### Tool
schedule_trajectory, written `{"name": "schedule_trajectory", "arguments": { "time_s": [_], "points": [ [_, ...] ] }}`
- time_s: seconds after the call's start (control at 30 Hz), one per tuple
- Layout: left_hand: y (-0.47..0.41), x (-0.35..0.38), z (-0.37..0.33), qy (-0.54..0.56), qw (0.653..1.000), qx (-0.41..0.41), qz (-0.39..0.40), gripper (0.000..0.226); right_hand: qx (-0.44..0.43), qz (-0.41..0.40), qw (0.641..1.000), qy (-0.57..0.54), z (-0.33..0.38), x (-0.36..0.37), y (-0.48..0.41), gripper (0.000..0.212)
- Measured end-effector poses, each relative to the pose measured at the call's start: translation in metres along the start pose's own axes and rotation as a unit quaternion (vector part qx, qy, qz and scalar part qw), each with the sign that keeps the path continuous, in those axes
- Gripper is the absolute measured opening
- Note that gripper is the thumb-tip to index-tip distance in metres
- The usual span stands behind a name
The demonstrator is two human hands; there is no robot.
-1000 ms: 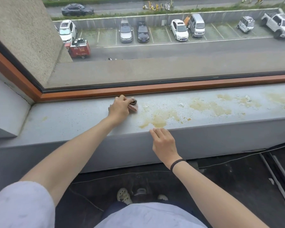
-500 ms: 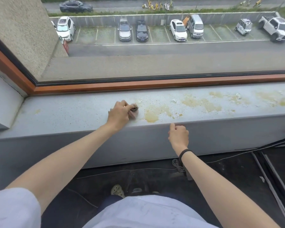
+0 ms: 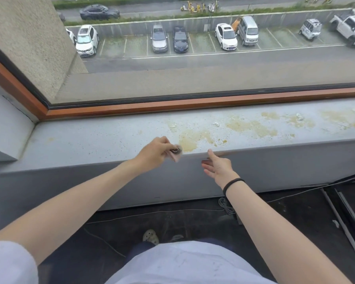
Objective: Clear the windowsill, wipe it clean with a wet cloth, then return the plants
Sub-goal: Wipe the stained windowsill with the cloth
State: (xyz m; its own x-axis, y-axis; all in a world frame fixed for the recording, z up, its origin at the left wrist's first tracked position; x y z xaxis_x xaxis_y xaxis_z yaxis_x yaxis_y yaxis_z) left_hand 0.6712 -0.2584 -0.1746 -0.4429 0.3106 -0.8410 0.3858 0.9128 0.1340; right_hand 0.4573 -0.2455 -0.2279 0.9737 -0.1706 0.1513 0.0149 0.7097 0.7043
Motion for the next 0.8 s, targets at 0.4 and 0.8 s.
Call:
{"name": "schedule_trajectory", "arguments": {
  "time_s": [0.4, 0.8],
  "points": [
    [-0.075, -0.061, 0.040, 0.017, 0.996, -0.028, -0.084, 0.033, -0.004, -0.009, 0.996, -0.090, -0.001, 0.001, -0.003, 0.025],
    [-0.107, -0.031, 0.021, -0.082, 0.990, -0.079, -0.086, 0.039, 0.011, -0.038, 0.998, -0.053, -0.003, 0.002, -0.008, 0.013]
  ]
}}
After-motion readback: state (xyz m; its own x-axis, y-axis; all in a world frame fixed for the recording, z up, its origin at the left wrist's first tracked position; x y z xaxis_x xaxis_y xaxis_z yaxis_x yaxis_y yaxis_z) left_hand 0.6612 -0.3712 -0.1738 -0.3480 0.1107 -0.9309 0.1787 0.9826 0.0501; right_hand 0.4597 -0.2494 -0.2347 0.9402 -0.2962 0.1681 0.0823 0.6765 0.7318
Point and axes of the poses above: each hand's wrist, its own y-axis away from the middle knuckle, its own x-axis out of the palm, z = x × y, the point moved 5 cm from there along -y, towards the middle knuckle, and after that the axes turned 7 degrees about z, right-handed, at the moved point
